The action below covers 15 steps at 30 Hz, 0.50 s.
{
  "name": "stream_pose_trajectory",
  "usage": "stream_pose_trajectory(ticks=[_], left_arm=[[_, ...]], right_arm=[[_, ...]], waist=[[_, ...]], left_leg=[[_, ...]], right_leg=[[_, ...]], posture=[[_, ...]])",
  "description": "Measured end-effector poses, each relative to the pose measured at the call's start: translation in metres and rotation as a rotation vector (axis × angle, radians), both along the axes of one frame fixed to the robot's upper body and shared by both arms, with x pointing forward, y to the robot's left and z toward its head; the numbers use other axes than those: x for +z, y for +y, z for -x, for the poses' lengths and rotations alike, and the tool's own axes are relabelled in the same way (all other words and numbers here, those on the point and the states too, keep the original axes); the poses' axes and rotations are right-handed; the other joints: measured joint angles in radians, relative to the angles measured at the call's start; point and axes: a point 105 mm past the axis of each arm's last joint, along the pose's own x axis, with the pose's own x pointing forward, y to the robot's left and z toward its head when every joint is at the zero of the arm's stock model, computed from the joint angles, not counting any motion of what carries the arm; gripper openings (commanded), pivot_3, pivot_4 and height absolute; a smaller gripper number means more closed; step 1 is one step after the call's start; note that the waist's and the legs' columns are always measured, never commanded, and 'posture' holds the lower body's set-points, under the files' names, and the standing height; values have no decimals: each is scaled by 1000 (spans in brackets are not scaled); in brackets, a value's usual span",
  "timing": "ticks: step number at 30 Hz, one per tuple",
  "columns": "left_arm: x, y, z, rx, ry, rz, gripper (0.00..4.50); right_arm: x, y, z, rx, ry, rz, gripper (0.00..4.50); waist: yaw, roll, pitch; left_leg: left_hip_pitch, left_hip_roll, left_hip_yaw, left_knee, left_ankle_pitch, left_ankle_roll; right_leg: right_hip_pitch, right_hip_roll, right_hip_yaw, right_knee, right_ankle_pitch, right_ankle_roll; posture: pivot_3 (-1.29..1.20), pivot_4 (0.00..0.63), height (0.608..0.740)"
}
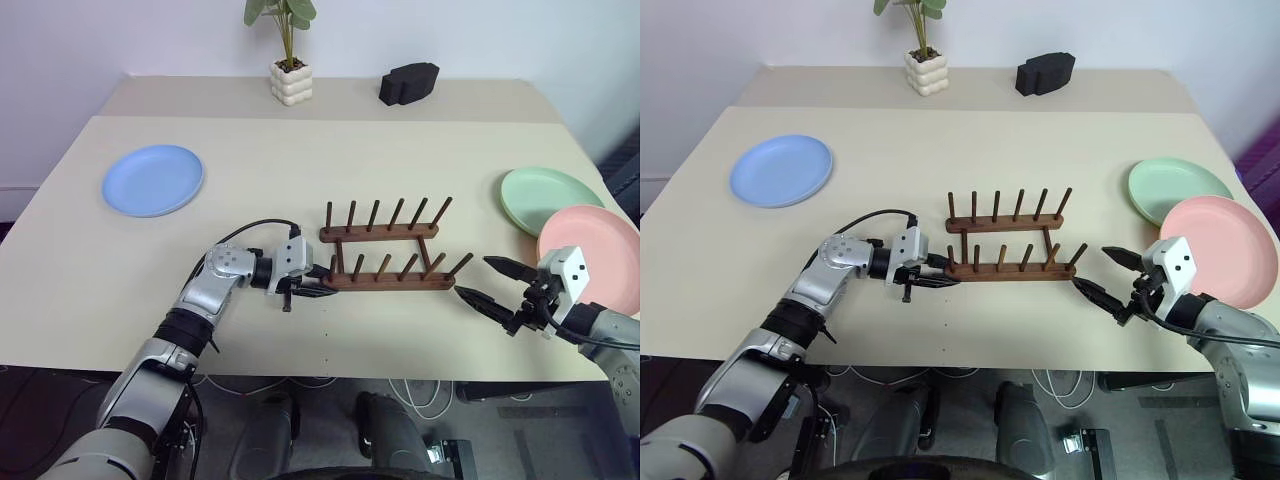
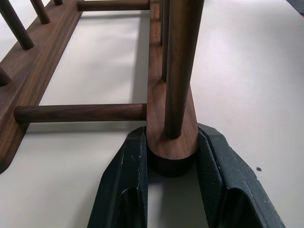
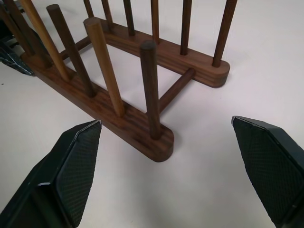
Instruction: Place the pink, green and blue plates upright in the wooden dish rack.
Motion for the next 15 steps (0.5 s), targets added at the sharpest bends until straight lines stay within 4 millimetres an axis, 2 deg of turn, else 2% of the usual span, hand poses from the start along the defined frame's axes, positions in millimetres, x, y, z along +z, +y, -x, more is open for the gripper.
stream_pose_trajectory(ticks=[2, 4, 5, 8, 10, 15], left_arm=[[-1, -1, 0, -5, 2, 1, 814], [-1, -1, 0, -9, 2, 2, 1868], [-1, -1, 0, -8, 3, 1, 2120], [0, -1, -1, -7, -1, -1, 3603], [0, 0, -2, -3, -2, -1, 4441], [-2, 14, 3, 40, 42, -8, 4441]], right_arm=[[0, 0, 0, -3, 1, -1, 4500], [0, 0, 0, -7, 2, -2, 4500], [0, -1, -1, -8, 4, -2, 4500], [0, 0, -1, -8, 2, -3, 4500], [1, 0, -2, -7, 1, -3, 4500], [1, -1, -2, -2, 6, 10, 4500]], waist=[[0, 0, 0], [0, 0, 0], [0, 0, 0], [-1, 0, 0], [-1, 0, 0], [-8, 0, 0]], left_leg=[[0, 0, 0, 0, 0, 0], [0, 0, 0, 0, 0, 0], [0, 0, 0, 0, 0, 0], [0, 0, 0, 0, 0, 0], [0, 0, 0, 0, 0, 0], [1, 1, -1, -1, 0, 1]], right_leg=[[0, 0, 0, 0, 0, 0], [0, 0, 0, 0, 0, 0], [0, 0, 0, 0, 0, 0], [0, 0, 0, 0, 0, 0], [0, 0, 0, 0, 0, 0], [0, 0, 0, 1, 0, 0]], posture=[[0, 150, 735], [0, 150, 735], [0, 150, 735], [0, 150, 735], [0, 150, 735], [0, 150, 735]])
